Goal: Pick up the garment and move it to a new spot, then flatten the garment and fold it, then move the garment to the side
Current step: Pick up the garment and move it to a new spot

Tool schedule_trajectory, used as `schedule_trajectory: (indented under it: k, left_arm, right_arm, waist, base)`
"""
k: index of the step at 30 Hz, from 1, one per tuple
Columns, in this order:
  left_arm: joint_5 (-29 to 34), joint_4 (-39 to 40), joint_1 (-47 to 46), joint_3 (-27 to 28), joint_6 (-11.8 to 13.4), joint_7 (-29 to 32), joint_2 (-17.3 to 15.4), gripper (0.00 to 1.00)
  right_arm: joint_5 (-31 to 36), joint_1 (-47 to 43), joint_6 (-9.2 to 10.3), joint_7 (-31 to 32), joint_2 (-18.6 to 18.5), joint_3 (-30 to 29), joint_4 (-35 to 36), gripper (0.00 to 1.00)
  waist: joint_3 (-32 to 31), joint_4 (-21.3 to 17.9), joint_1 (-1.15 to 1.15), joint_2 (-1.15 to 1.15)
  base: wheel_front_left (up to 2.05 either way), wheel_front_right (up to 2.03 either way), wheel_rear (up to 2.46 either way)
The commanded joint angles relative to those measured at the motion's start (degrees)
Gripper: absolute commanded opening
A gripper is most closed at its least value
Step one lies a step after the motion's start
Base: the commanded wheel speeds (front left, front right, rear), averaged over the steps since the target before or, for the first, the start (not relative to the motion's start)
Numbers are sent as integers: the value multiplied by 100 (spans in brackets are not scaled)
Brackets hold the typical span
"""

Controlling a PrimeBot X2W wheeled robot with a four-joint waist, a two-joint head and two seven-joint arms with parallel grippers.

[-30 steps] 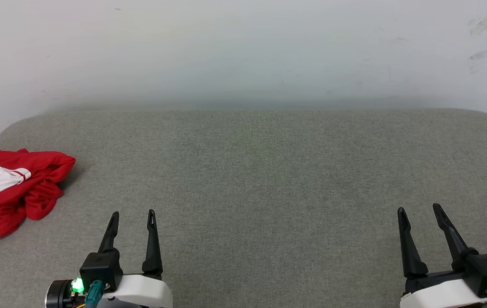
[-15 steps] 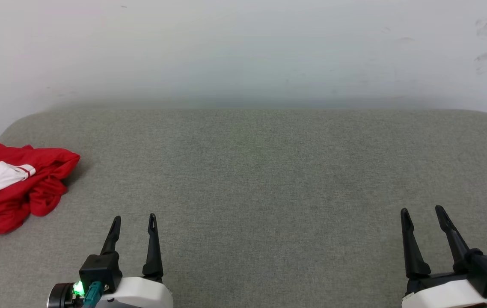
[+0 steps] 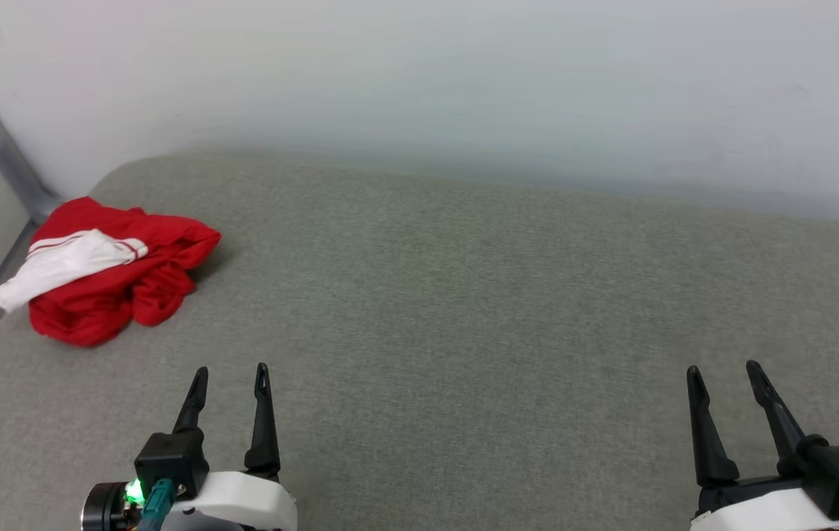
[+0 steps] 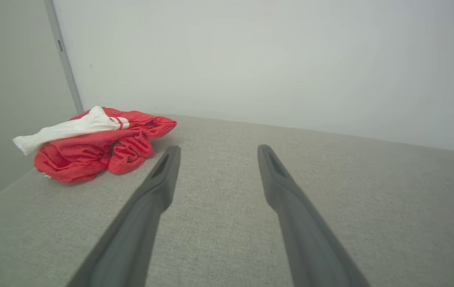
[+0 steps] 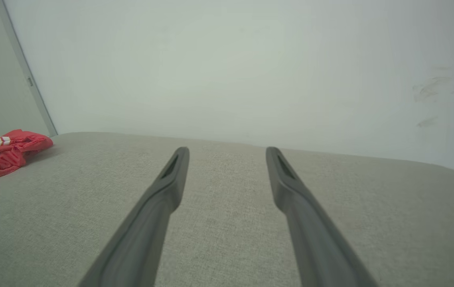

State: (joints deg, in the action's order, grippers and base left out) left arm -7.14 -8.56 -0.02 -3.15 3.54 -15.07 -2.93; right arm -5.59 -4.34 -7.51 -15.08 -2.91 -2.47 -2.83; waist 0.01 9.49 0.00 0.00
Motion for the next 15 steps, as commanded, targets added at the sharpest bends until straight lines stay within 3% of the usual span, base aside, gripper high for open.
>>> schedule_trajectory:
  k: [1,3,15]
  left_arm:
    - [12,-12,-41,20,-5,-16,5,100]
    - [-3,-8,-30,65,0,-16,5,100]
    - [-111,4,-18,186,51,-16,6,100]
  right_arm:
    - [-19,-32,4,-15,5,-10,17,100]
    - [-13,-42,4,-14,6,-2,10,100]
    - [43,36,4,-14,4,53,23,100]
  waist:
    - [33,277,0,0]
    - [68,667,0,0]
    - [194,1662,0,0]
  base:
    - [0,0,0]
    - [0,0,0]
    - [0,0,0]
